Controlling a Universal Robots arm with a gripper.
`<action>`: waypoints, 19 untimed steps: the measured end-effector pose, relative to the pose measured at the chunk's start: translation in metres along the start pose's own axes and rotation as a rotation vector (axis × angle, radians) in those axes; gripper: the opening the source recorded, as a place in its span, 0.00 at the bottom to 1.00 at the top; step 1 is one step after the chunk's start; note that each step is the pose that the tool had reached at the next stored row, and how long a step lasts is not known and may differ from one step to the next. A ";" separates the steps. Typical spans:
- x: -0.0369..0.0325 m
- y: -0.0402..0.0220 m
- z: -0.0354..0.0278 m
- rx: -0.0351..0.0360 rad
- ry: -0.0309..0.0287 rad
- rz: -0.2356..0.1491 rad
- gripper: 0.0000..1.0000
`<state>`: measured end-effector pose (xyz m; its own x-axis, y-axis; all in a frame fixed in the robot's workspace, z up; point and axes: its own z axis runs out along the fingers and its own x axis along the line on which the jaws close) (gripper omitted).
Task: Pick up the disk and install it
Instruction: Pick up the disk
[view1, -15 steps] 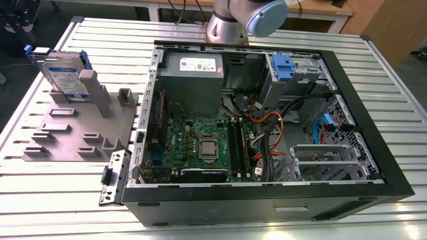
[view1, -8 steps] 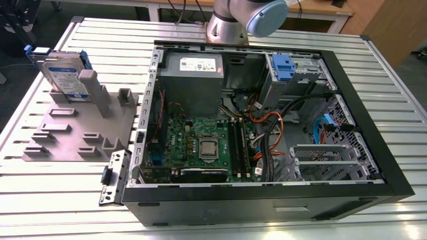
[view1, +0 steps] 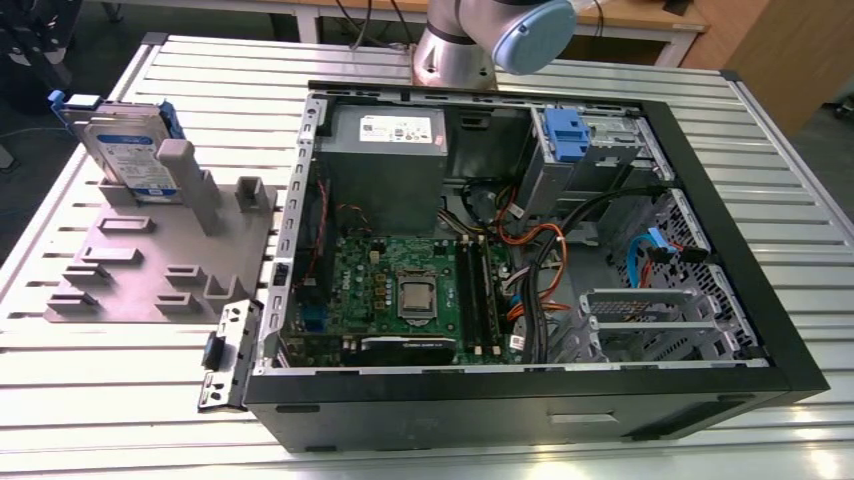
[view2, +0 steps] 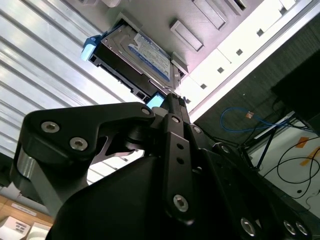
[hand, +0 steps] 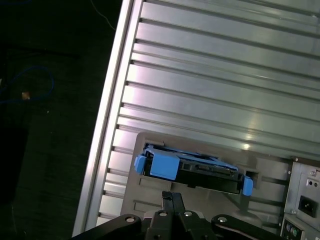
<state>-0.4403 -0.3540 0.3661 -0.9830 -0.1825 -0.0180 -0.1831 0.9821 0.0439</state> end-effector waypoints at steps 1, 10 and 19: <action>0.0000 0.0000 0.0000 0.0000 -0.0001 0.000 0.11; 0.0000 0.0000 0.0000 -0.0001 0.0002 -0.005 0.11; 0.0000 0.0000 0.0000 -0.0003 0.0007 -0.015 0.11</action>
<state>-0.4403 -0.3540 0.3661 -0.9801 -0.1977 -0.0180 -0.1983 0.9792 0.0439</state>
